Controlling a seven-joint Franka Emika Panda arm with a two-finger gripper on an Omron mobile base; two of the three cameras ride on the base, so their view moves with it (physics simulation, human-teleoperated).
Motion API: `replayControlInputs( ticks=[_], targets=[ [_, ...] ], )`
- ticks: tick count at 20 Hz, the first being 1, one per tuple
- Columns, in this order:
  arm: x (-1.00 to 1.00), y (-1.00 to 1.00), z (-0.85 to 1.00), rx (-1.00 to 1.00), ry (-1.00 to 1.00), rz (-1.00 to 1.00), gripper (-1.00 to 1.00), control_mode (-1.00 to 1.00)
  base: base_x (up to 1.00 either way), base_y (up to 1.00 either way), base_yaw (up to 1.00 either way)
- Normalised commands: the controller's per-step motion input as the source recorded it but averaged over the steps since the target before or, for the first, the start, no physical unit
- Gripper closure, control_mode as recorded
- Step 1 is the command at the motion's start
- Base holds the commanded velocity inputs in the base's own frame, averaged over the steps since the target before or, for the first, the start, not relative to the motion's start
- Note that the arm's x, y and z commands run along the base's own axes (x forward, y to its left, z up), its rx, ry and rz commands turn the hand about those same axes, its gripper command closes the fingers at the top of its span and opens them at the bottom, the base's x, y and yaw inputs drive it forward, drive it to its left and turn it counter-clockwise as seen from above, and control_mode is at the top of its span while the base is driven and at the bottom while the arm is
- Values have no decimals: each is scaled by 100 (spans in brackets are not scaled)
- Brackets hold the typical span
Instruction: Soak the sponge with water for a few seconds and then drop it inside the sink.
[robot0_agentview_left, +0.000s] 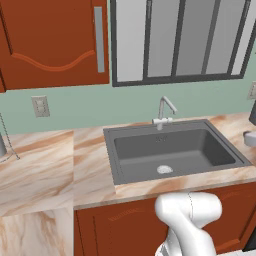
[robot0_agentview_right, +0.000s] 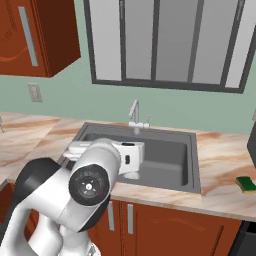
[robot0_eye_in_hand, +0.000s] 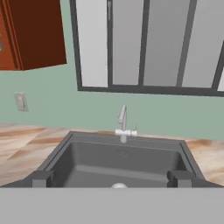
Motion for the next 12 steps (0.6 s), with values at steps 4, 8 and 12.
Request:
replayControlInputs(
  ticks=[4,8,12],
  targets=[
    [16,4,-31,0,0,3,-100,-100,0,0,0],
    [23,13,-35,0,0,4,-100,-100,0,0,0],
    [30,16,-40,0,0,4,-100,-100,0,0,0]
  ],
)
